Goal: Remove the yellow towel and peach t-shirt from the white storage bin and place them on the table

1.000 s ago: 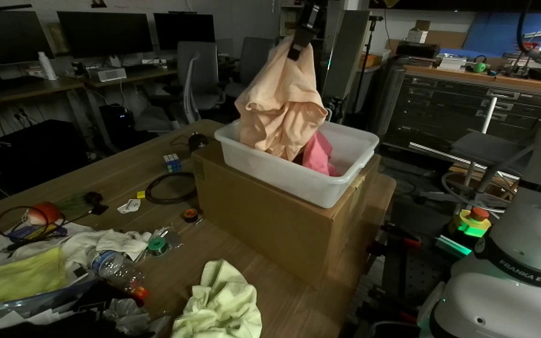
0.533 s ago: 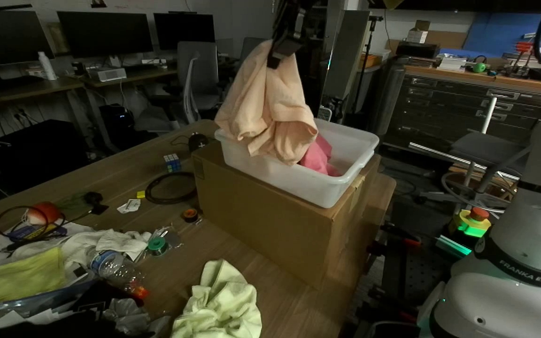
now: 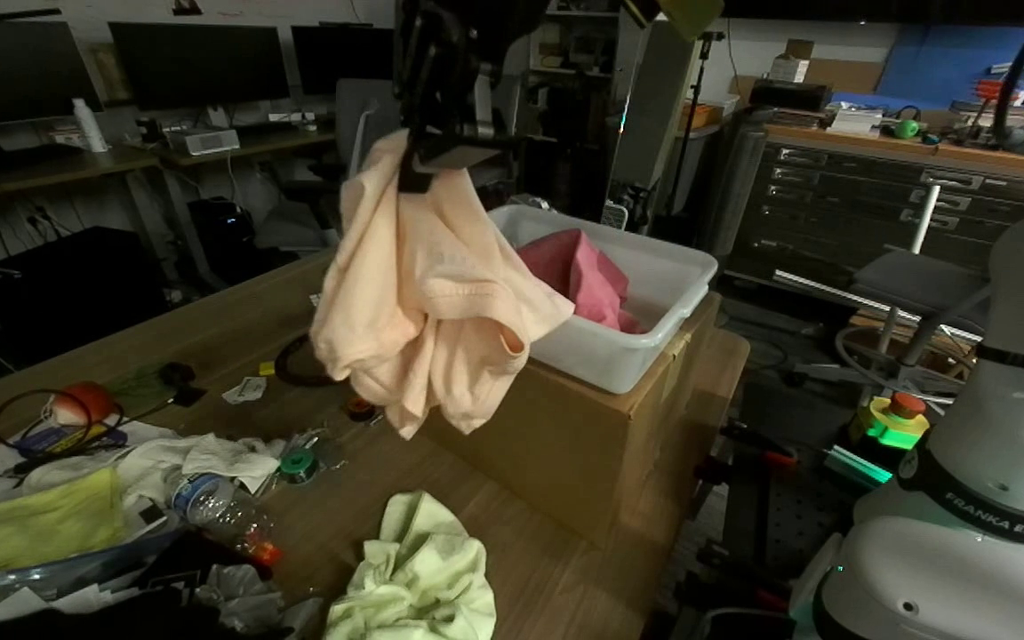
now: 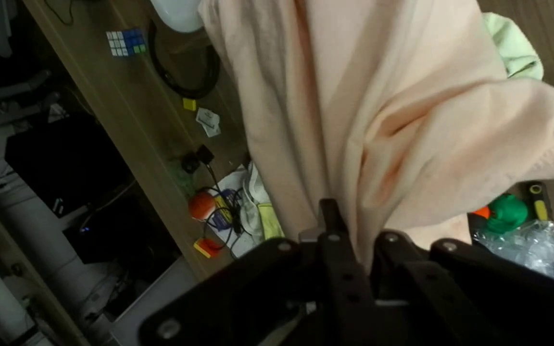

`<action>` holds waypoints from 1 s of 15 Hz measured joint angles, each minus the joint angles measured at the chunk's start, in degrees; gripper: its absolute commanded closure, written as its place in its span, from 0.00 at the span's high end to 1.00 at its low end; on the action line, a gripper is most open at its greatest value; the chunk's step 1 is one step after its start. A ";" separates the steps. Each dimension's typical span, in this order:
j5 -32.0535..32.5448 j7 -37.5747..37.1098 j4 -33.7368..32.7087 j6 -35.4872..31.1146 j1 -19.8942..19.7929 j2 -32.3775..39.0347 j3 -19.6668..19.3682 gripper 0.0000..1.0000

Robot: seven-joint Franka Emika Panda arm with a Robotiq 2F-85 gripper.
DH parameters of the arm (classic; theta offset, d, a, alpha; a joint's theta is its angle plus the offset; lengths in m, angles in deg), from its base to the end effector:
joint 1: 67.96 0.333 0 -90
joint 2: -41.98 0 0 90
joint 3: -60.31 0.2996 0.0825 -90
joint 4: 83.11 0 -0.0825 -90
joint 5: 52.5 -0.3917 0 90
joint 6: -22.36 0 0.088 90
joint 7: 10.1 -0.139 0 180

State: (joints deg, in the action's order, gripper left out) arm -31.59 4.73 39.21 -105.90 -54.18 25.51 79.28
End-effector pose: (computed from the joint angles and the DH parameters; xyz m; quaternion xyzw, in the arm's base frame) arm 0.4520 0.2798 0.5177 0.8420 0.4653 0.2086 0.1762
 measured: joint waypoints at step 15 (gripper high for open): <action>0.00 10.06 -13.74 6.22 4.92 12.91 1.37 0.09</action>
State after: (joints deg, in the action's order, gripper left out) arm -31.59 14.79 25.46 -99.68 -49.26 38.42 80.65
